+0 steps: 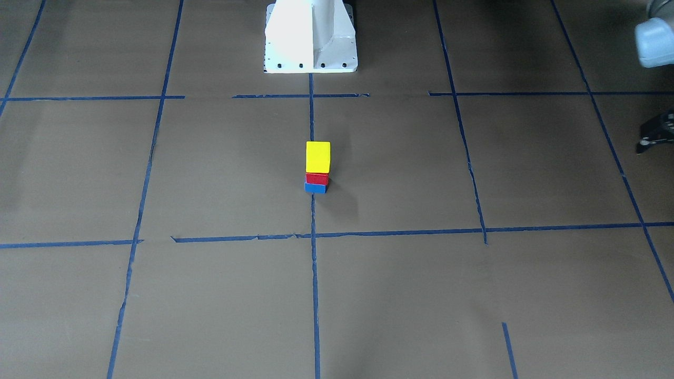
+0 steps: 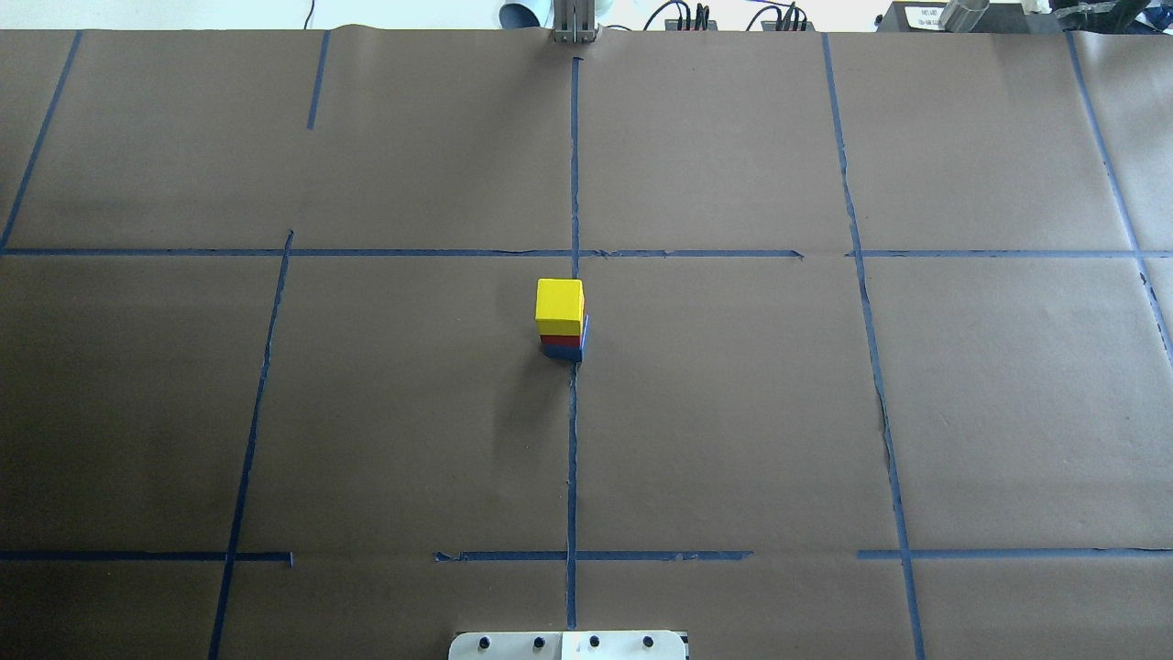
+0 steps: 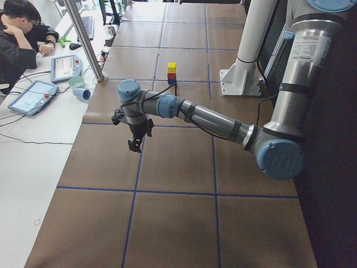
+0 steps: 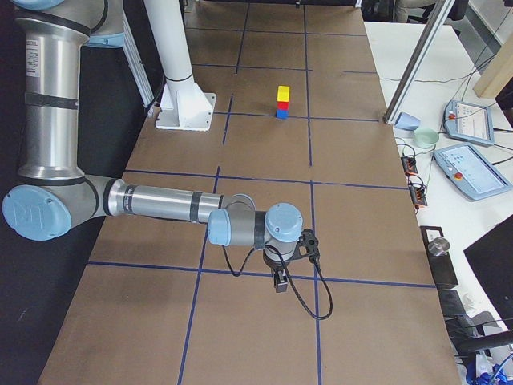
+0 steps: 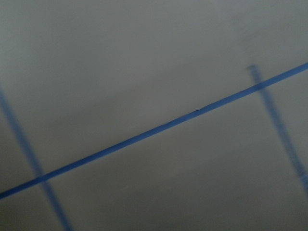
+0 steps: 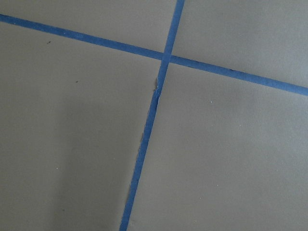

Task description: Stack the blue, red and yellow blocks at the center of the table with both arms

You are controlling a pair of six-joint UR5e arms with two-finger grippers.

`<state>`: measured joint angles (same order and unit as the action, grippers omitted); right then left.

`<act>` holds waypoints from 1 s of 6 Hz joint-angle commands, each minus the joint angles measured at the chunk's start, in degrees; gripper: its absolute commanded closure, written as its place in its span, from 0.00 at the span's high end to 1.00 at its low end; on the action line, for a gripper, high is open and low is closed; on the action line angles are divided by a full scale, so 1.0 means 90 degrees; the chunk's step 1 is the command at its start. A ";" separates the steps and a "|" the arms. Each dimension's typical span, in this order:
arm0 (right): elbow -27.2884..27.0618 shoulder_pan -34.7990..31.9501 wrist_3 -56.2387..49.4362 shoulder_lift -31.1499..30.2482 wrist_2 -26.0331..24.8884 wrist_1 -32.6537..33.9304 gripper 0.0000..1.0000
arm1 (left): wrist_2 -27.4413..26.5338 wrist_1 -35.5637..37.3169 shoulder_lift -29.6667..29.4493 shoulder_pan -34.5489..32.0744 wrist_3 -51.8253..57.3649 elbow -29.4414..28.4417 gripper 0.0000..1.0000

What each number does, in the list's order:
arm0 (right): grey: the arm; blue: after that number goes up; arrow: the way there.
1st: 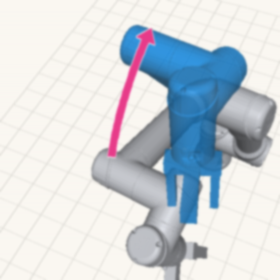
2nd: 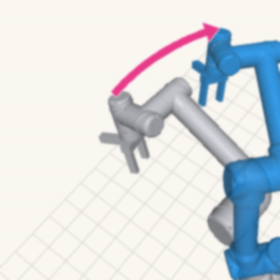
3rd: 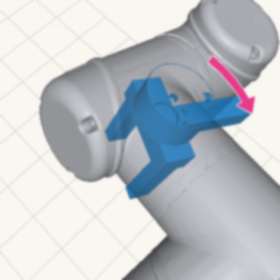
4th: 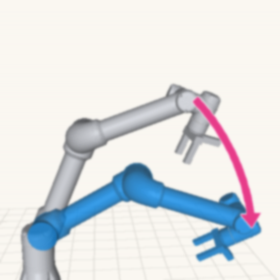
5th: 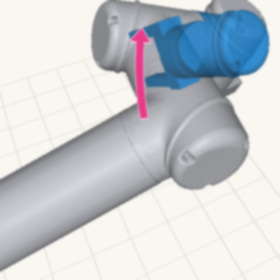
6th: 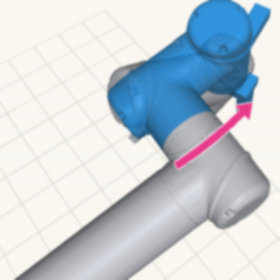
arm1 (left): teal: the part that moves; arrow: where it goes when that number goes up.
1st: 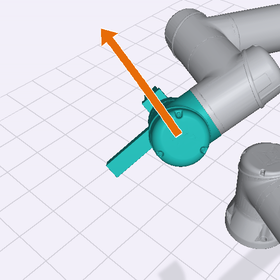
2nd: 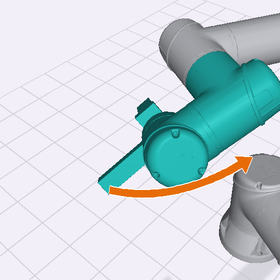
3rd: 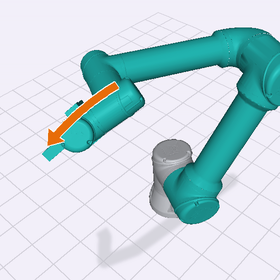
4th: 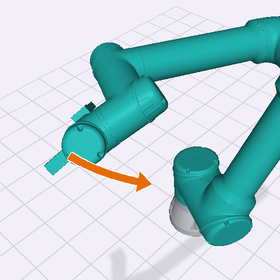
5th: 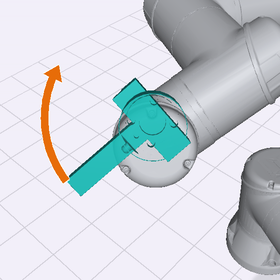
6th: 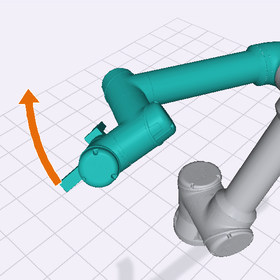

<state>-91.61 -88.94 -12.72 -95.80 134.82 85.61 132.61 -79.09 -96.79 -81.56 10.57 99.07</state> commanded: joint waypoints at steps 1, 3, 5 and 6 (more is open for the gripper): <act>0.0013 0.0000 -0.0003 0.0000 0.0000 0.0000 1.00 | 0.0090 -0.0002 0.0780 -0.0391 0.0241 -0.0168 1.00; -0.0006 0.0000 0.0007 0.0000 0.0000 0.0000 1.00 | 0.0089 -0.0041 0.0890 -0.0430 0.0126 -0.0393 1.00; -0.0006 0.0000 0.0007 0.0000 -0.0010 0.0000 1.00 | 0.0031 -0.0031 0.0968 -0.0410 0.0124 -0.0499 1.00; -0.0006 0.0000 0.0007 0.0000 -0.0010 0.0000 1.00 | 0.0021 -0.0021 0.1046 -0.0410 0.0134 -0.0490 1.00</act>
<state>-91.66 -88.94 -12.66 -95.80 134.76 85.61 132.90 -79.33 -88.02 -85.29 11.72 94.80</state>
